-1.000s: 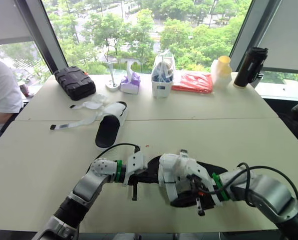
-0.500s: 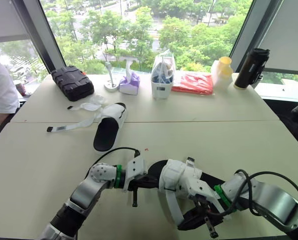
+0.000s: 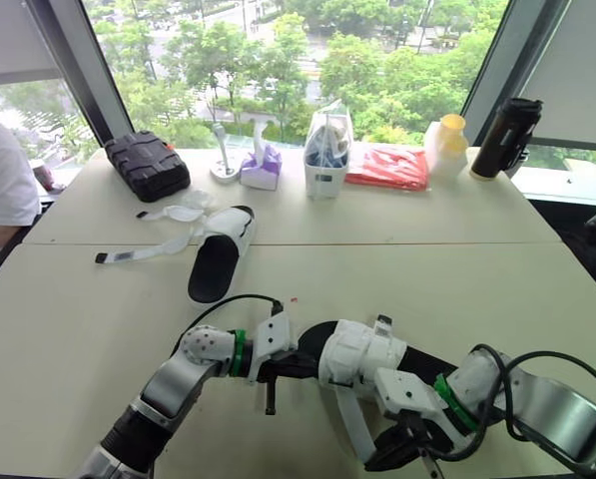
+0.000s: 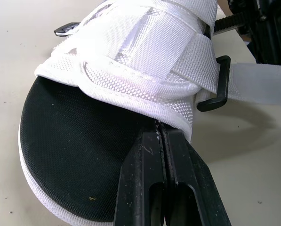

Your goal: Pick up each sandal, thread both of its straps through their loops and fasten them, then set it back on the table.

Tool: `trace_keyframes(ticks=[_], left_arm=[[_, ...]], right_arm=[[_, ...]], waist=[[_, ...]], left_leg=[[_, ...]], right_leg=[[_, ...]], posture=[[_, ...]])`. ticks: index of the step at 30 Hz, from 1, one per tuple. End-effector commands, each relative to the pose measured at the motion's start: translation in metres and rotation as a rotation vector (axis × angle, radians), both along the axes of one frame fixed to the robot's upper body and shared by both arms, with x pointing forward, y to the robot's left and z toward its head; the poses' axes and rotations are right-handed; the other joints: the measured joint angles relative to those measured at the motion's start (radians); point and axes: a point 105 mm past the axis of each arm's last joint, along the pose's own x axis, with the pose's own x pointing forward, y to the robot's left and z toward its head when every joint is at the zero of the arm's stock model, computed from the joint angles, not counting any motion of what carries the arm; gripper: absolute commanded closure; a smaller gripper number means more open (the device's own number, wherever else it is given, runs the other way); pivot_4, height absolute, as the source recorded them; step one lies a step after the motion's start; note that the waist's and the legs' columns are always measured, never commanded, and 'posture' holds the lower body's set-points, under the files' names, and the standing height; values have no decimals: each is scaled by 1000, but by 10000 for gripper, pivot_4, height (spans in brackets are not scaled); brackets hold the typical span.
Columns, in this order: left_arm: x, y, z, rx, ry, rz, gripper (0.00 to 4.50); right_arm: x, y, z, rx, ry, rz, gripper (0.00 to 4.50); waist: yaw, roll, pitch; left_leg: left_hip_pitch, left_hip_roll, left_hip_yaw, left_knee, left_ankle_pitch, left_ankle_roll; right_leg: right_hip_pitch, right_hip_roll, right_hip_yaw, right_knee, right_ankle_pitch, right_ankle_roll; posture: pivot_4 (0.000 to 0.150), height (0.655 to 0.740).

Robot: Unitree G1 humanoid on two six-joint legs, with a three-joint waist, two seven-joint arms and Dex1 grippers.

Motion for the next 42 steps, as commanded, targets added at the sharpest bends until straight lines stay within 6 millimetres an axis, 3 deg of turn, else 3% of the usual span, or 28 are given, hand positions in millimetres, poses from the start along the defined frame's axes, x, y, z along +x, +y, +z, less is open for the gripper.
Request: trace_keyframes(ticks=[1, 12, 17, 21, 24, 30, 35, 42], left_arm=[[-21, 6, -52, 154, 169, -22, 45000], [-16, -1, -55, 156, 138, -57, 45000], [-16, -2, -55, 158, 133, -68, 45000], [-16, -2, -55, 157, 131, -70, 45000], [-15, -1, -55, 158, 129, -66, 45000], [-14, -1, -54, 158, 127, -62, 45000], [-13, 0, -54, 158, 125, -62, 45000], [-10, 0, -53, 158, 124, -62, 45000]], right_arm=[[2, 3, 22, 40, -90, 57, 44744], [65, 8, 79, 158, -298, -96, 44744], [92, 10, 83, 177, -300, -177, 44744], [101, 8, 76, 175, -282, -212, 44744], [104, 9, 74, 188, -260, -238, 34944], [120, 9, 75, 228, -262, -339, 6026], [128, 8, 78, 248, -255, -395, 6026], [115, 15, 91, 287, -185, -359, 6026]], waist=[[6, 2, 1], [14, 5, 1], [14, 5, 2], [15, 5, 2], [14, 6, 1], [14, 6, 1], [14, 6, 1], [14, 6, 1]], left_leg=[[0, 0, 0, 0, 0, 0], [0, 0, 0, 4, -1, 2], [0, 0, 0, 7, -1, 2], [0, -1, 0, 10, -1, 1], [0, -1, 0, 12, -1, 1], [0, -1, 0, 12, -1, 1], [0, -1, 0, 12, 0, 0], [0, -1, 0, 12, 0, 1]], right_leg=[[0, 0, 0, 0, 0, 0], [2, 0, 0, 4, 0, 0], [1, 0, 0, 5, 1, 0], [0, 0, 0, 6, 1, 0], [1, 0, 0, 7, 1, 0], [1, 0, 0, 7, 1, 0], [0, 0, 0, 7, 1, 0], [0, 0, 0, 7, 1, 0]], posture=[[1500, 7400], [1500, 7400], [1500, 7400], [1500, 7400], [1500, 7400], [1500, 7400], [1500, 7400], [1500, 7400]])
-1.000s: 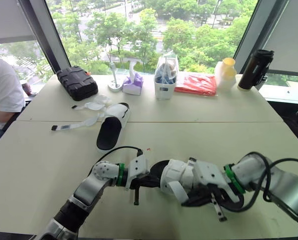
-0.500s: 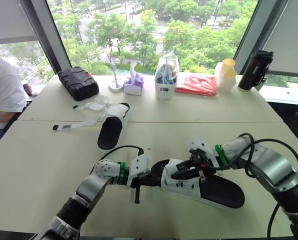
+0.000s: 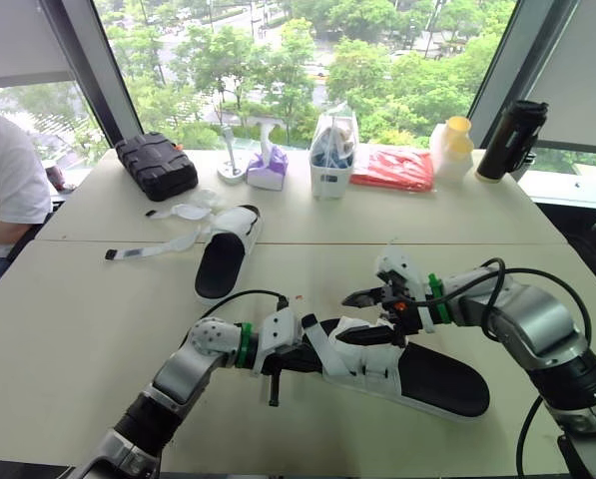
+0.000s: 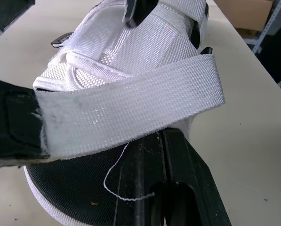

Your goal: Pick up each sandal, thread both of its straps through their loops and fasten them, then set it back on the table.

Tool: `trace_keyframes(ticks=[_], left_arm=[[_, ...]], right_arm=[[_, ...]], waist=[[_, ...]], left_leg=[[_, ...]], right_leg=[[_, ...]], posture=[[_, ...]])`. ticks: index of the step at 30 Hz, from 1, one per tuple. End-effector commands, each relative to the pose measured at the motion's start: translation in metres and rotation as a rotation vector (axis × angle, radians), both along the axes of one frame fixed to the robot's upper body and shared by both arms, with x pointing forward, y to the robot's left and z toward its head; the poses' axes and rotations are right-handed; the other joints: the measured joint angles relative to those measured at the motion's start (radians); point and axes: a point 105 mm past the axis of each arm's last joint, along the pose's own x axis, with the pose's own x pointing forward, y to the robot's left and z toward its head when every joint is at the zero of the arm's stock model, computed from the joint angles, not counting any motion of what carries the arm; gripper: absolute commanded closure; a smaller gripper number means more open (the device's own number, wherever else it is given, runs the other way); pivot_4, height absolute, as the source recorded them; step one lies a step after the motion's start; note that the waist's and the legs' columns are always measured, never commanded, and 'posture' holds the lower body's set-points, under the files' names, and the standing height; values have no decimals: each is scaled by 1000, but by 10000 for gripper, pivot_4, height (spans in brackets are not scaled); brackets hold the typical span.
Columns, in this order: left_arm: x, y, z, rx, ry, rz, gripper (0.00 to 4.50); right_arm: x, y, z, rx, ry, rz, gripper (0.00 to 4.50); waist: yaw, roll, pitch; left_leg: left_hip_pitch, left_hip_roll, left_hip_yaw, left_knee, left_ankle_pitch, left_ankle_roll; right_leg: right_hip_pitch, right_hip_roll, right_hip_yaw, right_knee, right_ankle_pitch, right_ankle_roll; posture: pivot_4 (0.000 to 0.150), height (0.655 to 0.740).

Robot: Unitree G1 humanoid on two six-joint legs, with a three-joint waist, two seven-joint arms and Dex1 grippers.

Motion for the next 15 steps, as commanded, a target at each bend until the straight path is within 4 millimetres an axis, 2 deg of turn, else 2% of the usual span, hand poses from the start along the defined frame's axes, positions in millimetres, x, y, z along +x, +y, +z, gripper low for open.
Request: trace_keyframes(ticks=[1, 5, 15], left_arm=[[-20, 6, -51, 171, 142, -18, 45000], [-19, 6, -51, 169, 143, -17, 45000], [-20, 4, -52, 163, 145, -14, 45000]], right_arm=[[-5, 7, 21, 33, -39, 44, 6026], [-7, 17, 11, 8, -23, 67, 6026], [7, 35, -9, -76, 27, 119, 6026]], waist=[[0, 0, 0], [-1, 0, 0], [-1, 0, 0]], left_leg=[[0, 0, 0, 0, 0, 1], [0, 0, 0, 0, -1, 2], [0, 0, 0, 1, 0, 0]], right_leg=[[0, 0, 0, 0, 0, 0], [0, 0, 0, 0, 0, 0], [0, 0, 0, 1, 0, 0]], posture=[[1500, 7400], [1500, 7400], [1500, 7400]])
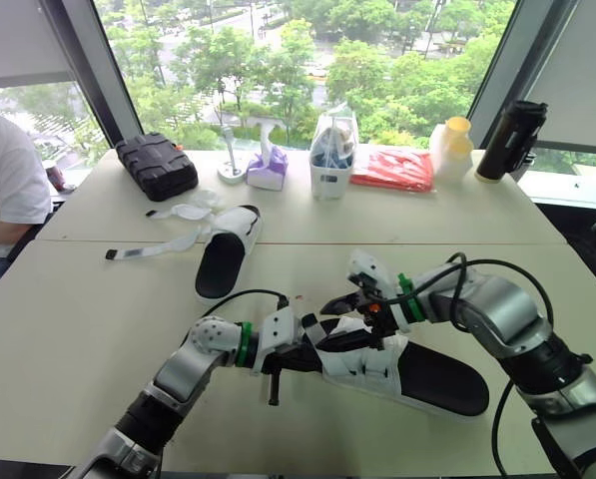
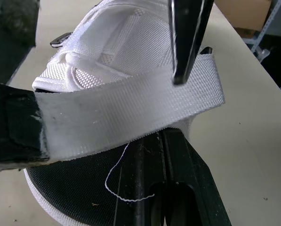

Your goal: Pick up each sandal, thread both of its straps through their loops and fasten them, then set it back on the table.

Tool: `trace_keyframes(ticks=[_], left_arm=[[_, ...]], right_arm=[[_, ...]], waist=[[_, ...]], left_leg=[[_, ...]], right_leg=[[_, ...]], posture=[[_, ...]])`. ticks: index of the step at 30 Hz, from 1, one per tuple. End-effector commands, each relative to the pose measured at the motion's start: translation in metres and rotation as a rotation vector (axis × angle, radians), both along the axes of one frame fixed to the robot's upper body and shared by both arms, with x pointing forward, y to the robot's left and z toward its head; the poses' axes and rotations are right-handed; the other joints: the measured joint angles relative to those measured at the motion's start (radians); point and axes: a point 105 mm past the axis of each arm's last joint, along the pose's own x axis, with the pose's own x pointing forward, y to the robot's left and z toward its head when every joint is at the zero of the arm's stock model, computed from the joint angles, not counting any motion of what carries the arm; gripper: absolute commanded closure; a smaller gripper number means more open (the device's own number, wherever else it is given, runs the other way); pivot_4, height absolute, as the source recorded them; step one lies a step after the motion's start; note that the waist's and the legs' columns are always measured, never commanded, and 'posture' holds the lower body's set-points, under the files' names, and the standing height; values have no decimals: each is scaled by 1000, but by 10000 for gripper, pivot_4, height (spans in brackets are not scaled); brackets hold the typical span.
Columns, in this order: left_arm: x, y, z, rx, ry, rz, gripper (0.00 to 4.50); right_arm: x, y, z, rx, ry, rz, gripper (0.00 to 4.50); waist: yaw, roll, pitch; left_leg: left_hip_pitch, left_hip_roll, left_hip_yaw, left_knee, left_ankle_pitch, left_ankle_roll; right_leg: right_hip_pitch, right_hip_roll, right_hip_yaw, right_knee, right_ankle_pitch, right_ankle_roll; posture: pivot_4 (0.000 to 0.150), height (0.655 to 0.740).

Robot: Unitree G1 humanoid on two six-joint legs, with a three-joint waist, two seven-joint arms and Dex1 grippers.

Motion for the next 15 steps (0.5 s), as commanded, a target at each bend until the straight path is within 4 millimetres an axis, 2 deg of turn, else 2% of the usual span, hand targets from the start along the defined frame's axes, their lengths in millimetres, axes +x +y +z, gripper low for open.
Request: trace_keyframes(ticks=[1, 10, 13, 15], left_arm=[[-21, 4, -52, 163, 144, -14, 45000], [-22, 3, -52, 156, 143, -4, 45000], [-22, 2, -52, 155, 142, -3, 45000], [-22, 2, -52, 155, 141, -2, 45000]], right_arm=[[3, 5, 3, -16, -23, 37, 6026], [-1, 6, -4, -60, -7, 103, 6026], [-1, 9, -3, -51, -9, 110, 14641], [-1, 12, -2, -45, -11, 111, 23904]], waist=[[0, 0, 0], [0, 0, 0], [0, 0, 0], [0, 0, 0]], left_leg=[[0, 0, 0, 0, 0, 0], [0, -1, 0, 0, 0, 0], [0, -1, 0, 1, 0, 0], [0, -1, 0, 1, 0, 0]], right_leg=[[0, 0, 0, 0, 0, 0], [0, 0, 0, 0, 0, 0], [0, -1, 0, 0, 0, 0], [0, -1, 0, 1, 0, 0]], posture=[[1500, 7400], [1500, 7400], [1500, 7400], [1500, 7400]])
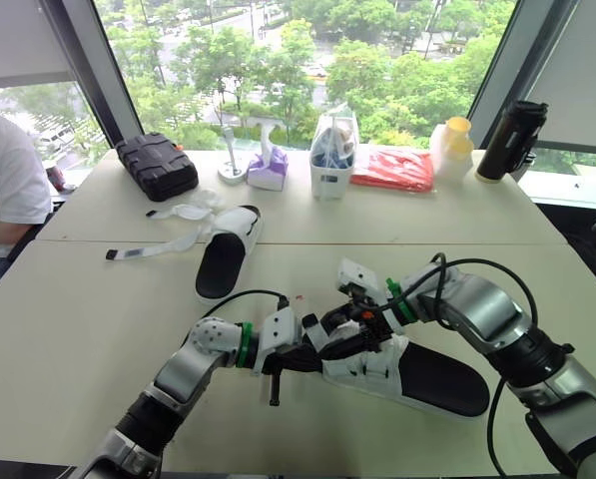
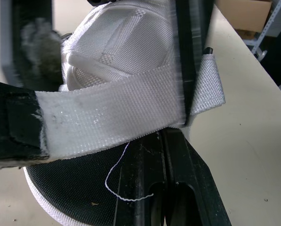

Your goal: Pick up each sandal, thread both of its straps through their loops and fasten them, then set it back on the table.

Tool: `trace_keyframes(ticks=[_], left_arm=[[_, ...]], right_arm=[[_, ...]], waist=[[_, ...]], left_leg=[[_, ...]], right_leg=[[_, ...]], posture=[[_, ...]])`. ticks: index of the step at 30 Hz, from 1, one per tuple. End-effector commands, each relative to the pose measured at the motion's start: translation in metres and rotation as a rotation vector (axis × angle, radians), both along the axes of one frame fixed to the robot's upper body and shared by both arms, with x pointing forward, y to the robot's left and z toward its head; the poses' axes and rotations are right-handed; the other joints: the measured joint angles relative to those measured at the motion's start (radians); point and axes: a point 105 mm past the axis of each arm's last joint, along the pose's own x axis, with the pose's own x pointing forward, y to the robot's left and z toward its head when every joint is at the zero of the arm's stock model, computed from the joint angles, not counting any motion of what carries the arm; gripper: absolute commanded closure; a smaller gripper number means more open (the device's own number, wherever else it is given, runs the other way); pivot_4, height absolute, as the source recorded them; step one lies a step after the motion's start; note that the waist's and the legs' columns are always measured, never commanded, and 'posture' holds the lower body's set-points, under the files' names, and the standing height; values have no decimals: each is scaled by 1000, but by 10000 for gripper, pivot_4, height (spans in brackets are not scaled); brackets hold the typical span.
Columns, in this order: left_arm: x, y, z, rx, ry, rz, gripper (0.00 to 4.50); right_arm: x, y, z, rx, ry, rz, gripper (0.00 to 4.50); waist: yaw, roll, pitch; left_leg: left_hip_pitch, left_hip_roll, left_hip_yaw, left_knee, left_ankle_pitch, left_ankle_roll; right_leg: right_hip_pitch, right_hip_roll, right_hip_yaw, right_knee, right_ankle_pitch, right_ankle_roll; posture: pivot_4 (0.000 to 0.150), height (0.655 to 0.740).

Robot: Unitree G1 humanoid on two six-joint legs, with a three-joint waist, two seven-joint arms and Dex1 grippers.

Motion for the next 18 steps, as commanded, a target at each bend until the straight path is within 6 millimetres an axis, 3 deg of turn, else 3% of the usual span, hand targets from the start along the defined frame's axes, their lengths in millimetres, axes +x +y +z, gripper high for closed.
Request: trace_keyframes(ticks=[1, 4, 8, 18], left_arm=[[-21, 3, -51, 159, 140, -10, 45000], [-21, 3, -51, 159, 141, -9, 45000], [-20, 4, -51, 162, 141, -8, 45000], [-18, 5, -52, 166, 141, -6, 45000]], right_arm=[[2, 9, 11, 26, -37, 34, 29367], [2, 12, 14, 40, -43, 33, 44258], [2, 12, 22, 66, -61, 20, 44258], [-6, -6, 68, 203, -118, -103, 44258]], waist=[[0, 0, 0], [0, 0, 0], [0, 0, 0], [1, 0, 0]], left_leg=[[0, 0, 0, 0, 0, 0], [0, 0, 0, 0, 0, 0], [0, -1, 0, 0, 0, 0], [0, -1, 0, 0, -1, 2]], right_leg=[[0, 0, 0, 0, 0, 0], [0, 0, 0, 0, 0, 0], [0, -1, 0, 0, 0, 0], [0, -1, 0, 1, 0, 0]], posture=[[1500, 7400], [1500, 7400], [1500, 7400], [1500, 7400]])
